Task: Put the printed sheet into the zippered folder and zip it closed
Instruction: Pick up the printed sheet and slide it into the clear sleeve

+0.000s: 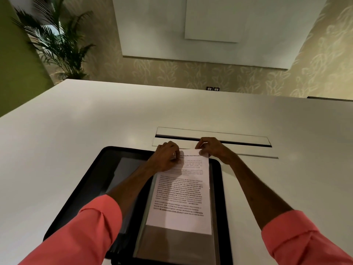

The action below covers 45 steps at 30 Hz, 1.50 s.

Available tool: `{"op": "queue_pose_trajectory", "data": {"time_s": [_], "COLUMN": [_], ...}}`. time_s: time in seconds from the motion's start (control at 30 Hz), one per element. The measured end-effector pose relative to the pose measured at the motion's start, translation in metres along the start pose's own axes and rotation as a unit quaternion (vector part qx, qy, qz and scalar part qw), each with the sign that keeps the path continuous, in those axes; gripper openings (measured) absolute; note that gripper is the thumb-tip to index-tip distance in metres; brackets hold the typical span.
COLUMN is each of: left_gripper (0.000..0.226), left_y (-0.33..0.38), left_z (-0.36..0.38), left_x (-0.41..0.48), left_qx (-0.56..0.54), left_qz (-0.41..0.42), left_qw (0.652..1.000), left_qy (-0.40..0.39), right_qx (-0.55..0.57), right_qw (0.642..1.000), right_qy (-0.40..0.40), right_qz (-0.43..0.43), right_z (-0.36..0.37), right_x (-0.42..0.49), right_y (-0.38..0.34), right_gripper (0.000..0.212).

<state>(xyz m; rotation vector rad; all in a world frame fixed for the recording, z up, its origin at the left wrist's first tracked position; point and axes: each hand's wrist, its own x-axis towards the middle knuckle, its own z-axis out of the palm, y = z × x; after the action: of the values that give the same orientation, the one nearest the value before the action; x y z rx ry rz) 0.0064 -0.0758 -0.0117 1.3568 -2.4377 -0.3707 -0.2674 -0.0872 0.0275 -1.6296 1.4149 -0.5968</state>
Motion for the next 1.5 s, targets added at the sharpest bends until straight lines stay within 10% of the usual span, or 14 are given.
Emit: {"op": "queue_pose_trajectory", "data": {"time_s": [1.07,1.5], "left_gripper": [0.017,0.022], "left_y": [-0.008,0.002], "left_z": [0.005,0.015], "left_x": [-0.003,-0.01], "left_qx": [-0.112,-0.077], "left_qz": [0.053,0.006], "left_qw": [0.992,0.997], "left_qy": [0.003,-0.01], "right_qx": [-0.354,-0.343], "right_qw": [0.919,0.91], "right_qy": [0.108,0.227], "right_qz": [-0.134,-0.047], "right_z": [0.055,0.081], "right_x": [-0.039,-0.068], "right_y": [-0.009,-0.002], "right_gripper": [0.006,0.043]}}
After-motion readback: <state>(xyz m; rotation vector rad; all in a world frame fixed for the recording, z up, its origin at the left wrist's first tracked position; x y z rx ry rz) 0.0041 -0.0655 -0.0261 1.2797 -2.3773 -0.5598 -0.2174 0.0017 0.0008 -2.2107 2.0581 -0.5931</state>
